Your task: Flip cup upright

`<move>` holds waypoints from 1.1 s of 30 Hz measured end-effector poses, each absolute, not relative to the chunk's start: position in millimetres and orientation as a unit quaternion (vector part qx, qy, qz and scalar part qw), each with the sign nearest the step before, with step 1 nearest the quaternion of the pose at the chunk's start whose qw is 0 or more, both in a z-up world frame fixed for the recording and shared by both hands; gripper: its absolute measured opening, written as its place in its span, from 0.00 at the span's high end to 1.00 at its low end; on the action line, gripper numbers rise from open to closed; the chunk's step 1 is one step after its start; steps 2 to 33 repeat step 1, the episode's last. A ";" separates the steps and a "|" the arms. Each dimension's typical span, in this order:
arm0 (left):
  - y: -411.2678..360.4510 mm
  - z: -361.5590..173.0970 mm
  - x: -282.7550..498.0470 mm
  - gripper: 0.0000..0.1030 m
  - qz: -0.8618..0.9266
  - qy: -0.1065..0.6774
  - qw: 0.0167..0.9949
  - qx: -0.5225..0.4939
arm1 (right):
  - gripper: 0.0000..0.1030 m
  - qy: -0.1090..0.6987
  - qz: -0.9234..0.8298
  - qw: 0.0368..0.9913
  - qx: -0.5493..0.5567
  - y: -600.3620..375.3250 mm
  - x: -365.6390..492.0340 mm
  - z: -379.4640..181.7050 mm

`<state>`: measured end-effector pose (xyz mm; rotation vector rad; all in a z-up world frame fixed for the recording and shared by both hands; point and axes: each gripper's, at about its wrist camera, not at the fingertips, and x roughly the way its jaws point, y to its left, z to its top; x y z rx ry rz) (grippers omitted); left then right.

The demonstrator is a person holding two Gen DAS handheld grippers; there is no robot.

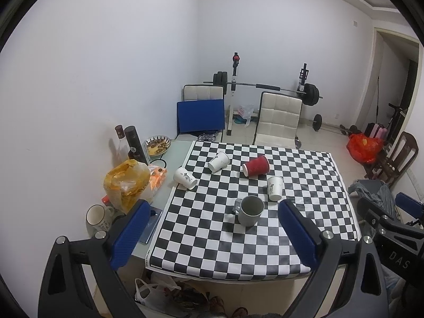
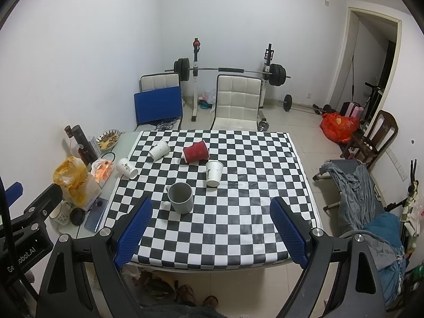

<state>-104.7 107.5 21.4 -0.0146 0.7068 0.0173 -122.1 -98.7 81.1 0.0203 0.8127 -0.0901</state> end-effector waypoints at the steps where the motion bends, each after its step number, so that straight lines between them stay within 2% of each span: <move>1: 108.6 21.0 -104.3 0.04 0.009 0.346 0.938 -0.008 | 0.11 0.395 -0.043 0.918 0.009 -97.6 -120.9 81.9; 33: 108.6 21.0 -104.3 0.04 0.009 0.346 0.938 -0.008 | 0.11 0.395 -0.043 0.918 0.009 -97.6 -120.9 81.9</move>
